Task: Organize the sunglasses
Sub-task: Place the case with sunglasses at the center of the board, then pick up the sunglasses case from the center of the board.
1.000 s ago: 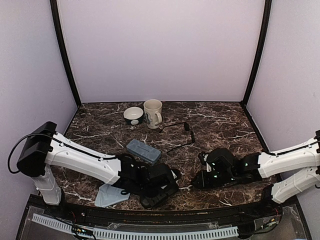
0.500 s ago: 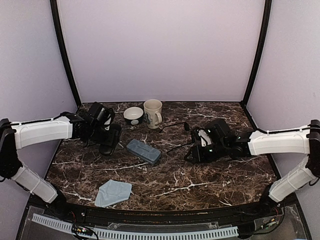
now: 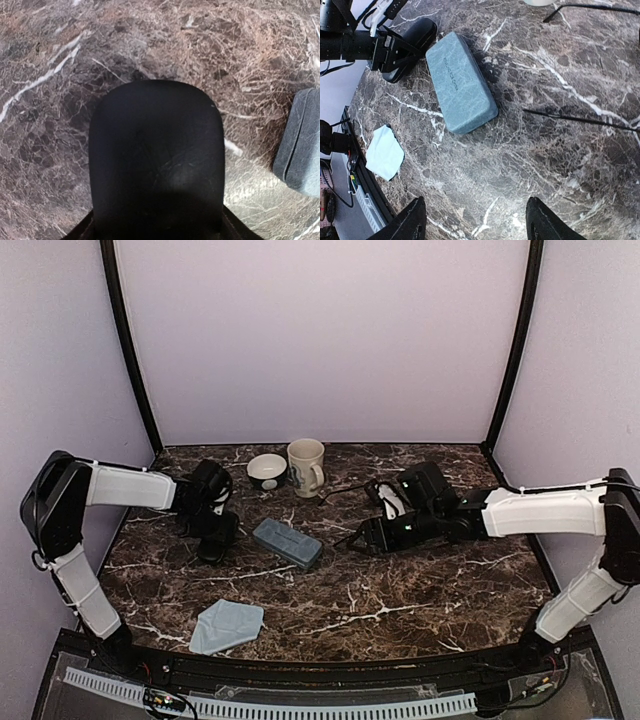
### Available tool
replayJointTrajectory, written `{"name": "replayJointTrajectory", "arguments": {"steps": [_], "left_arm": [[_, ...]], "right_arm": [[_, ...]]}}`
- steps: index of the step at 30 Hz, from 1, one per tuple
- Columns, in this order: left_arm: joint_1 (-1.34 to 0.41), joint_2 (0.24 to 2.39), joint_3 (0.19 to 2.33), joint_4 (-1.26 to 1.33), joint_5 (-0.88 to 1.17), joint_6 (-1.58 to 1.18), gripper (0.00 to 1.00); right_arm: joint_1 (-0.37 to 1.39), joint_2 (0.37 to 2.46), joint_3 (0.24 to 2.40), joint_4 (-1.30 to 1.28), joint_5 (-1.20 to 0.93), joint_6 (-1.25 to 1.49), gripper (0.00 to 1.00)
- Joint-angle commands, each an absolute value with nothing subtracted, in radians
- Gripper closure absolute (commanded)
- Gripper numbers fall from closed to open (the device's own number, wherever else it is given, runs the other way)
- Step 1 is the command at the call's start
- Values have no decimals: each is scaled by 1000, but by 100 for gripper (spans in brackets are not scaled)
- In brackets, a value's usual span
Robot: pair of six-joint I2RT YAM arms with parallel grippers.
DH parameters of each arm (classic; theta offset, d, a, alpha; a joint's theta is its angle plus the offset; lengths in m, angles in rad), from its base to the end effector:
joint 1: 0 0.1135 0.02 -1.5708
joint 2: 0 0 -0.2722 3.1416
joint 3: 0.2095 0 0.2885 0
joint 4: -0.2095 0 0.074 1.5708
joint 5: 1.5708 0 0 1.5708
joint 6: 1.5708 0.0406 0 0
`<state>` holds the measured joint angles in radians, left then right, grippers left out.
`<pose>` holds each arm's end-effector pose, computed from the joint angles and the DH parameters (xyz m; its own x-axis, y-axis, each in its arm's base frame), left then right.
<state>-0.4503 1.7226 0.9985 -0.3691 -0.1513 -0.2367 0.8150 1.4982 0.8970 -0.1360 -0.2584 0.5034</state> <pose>0.3311 -0.1532 0.1392 -0.8635 0.1600 -0.4782 0.1702 0.9852 0.0223 0.2330 0.2624 0.1987 -0.8059 -0.1750 -0.5656 -0.5075 0.6962 0.5076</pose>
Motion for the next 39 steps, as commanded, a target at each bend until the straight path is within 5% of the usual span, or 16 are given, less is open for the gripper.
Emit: {"name": "replayJointTrajectory", "arguments": {"steps": [1,9,20,39], "left_arm": [[-439,1680,1018,-364,-154,-229,21],[-437,1551,1018,-366,-161,-227,2],[-374,1496,1015,-311,-92,-229,1],[-368,1468,993,-277,-31,-201,1]], "right_arm": [[811,1532,966,-125,-237,455,30],[821,1684,1132,-202,-223,344,21],[888,1975,1491,-378,-168,165,5],[970,2259,1785,-603,-84,42,3]]}}
